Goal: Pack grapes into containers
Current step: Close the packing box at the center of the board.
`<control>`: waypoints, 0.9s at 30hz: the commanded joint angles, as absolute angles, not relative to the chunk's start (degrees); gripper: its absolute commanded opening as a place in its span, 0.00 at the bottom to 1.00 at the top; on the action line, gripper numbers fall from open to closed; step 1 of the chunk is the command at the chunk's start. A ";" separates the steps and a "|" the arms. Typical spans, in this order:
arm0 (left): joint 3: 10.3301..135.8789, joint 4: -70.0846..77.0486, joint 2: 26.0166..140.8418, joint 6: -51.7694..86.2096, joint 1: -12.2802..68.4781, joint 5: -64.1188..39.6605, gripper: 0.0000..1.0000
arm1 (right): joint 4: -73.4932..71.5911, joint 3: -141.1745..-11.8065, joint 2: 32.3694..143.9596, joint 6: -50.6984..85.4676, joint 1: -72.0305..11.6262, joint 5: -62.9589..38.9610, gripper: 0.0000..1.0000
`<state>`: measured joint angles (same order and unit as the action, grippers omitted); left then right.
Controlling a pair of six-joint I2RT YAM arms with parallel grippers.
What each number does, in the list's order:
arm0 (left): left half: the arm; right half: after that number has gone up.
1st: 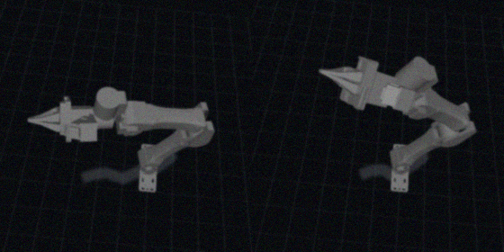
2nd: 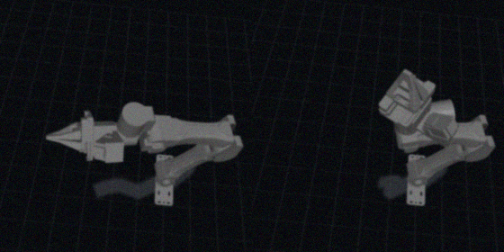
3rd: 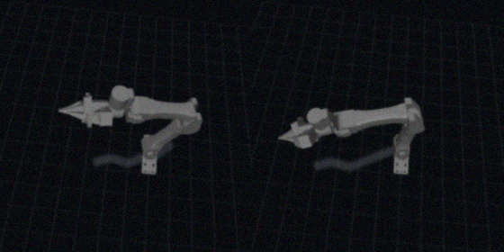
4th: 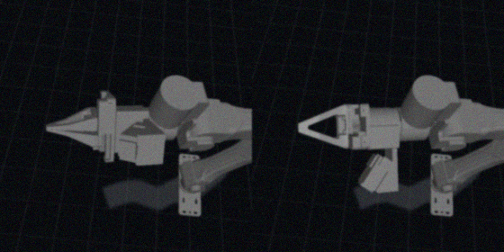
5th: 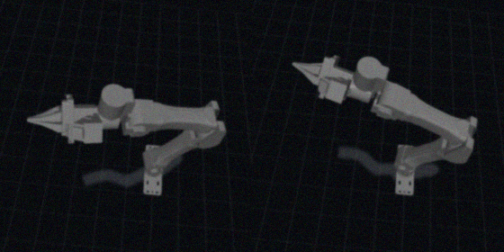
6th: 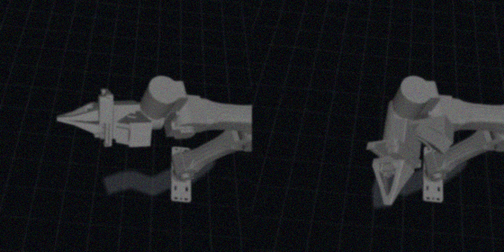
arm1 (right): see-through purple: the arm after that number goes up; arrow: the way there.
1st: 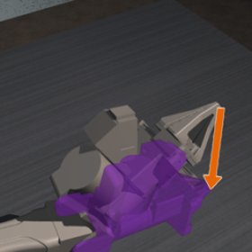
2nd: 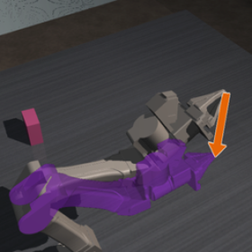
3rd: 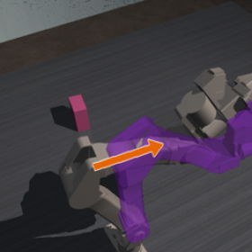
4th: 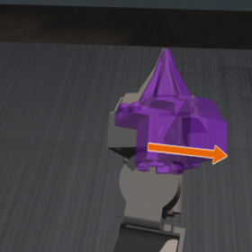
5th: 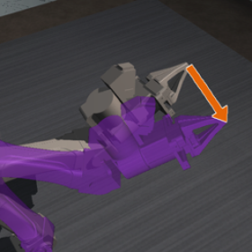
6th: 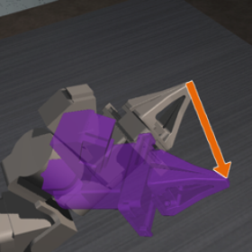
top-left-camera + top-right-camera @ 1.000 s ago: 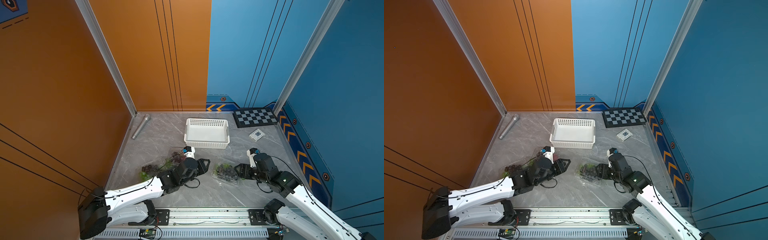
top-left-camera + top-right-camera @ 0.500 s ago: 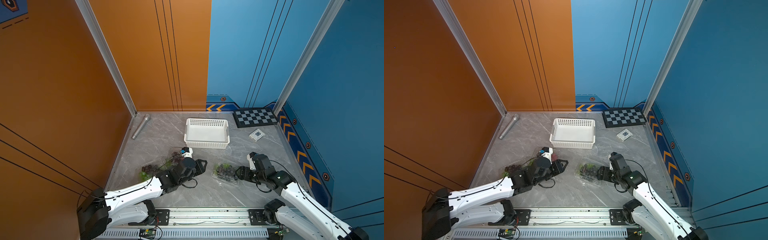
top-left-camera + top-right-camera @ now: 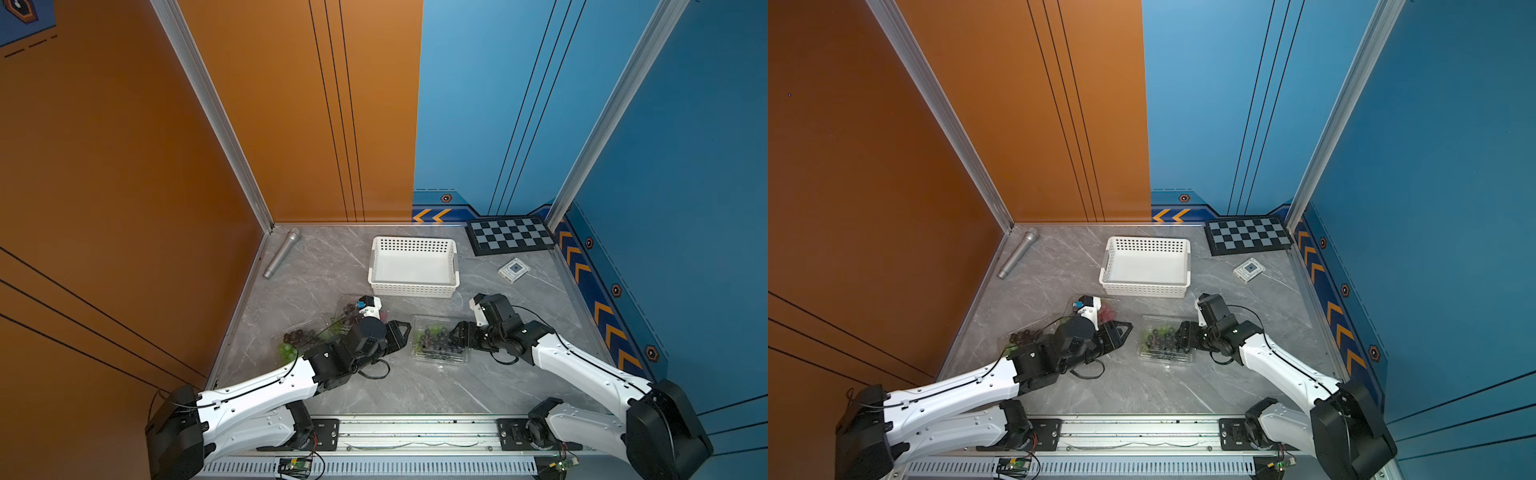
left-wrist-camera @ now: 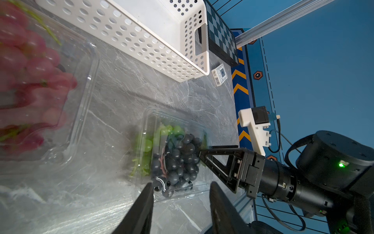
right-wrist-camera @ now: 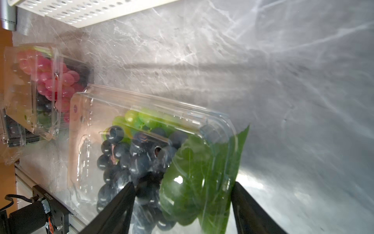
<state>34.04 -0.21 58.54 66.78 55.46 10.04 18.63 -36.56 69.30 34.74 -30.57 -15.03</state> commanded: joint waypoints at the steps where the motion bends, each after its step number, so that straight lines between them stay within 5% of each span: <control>1: 34.41 -2.54 58.26 64.67 55.80 9.49 0.47 | 14.35 -40.78 73.67 32.67 -33.03 -15.43 0.74; 8: 40.58 -6.12 63.30 58.87 55.81 8.62 0.48 | 13.14 -43.20 75.88 31.77 -32.88 -16.51 0.72; 18: 50.16 -5.66 76.99 52.85 55.52 3.12 0.50 | 15.43 -30.79 56.34 36.26 -27.02 -23.05 0.70; 23: 50.79 -2.90 81.32 52.59 55.85 1.85 0.49 | 14.56 -25.04 51.43 39.03 -27.07 -23.77 0.45; 27: 50.14 -1.22 83.10 53.35 55.97 1.36 0.49 | 12.61 -21.91 48.15 41.89 -27.29 -24.54 0.35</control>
